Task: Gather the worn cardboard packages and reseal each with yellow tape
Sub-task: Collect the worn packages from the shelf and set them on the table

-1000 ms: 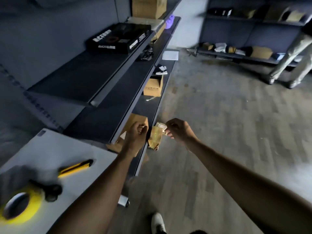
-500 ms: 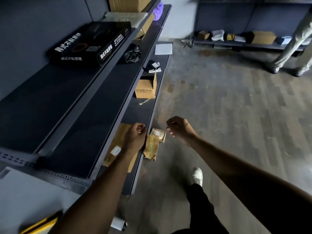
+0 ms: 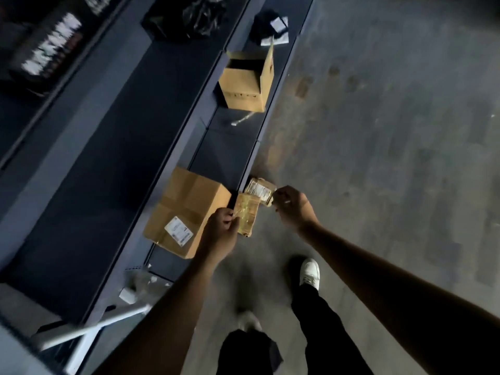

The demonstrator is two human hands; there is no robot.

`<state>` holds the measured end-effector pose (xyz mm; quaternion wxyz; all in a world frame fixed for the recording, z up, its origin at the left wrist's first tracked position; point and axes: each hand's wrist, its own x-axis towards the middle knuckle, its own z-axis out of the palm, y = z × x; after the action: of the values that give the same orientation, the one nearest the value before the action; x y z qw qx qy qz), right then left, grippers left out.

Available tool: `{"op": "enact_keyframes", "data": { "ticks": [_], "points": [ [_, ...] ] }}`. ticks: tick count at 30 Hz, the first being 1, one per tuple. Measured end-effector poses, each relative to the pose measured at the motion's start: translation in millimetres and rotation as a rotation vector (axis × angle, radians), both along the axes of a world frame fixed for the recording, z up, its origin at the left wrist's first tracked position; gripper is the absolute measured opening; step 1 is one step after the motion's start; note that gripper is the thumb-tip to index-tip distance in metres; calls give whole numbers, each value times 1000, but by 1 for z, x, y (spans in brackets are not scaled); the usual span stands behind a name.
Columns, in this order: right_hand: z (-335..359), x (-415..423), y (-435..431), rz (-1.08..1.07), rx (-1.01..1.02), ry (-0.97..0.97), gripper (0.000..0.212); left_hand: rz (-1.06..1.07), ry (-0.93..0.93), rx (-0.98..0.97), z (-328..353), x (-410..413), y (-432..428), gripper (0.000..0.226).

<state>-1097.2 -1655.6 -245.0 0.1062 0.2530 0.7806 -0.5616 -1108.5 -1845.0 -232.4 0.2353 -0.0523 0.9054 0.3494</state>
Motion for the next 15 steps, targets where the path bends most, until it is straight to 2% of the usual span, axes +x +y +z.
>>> {"op": "enact_keyframes", "data": {
  "ticks": [3,9,15],
  "points": [
    [-51,-26,4,3,-12,-52,7,13,-51,-36,-57,-20,10,37],
    [-179,-60,-3,42,29,-85,14,2,-82,-101,-192,-69,20,52],
    [-306,-79,-25,61,-7,-129,14,-42,-129,-188,-329,-103,10,53]
  ]
}}
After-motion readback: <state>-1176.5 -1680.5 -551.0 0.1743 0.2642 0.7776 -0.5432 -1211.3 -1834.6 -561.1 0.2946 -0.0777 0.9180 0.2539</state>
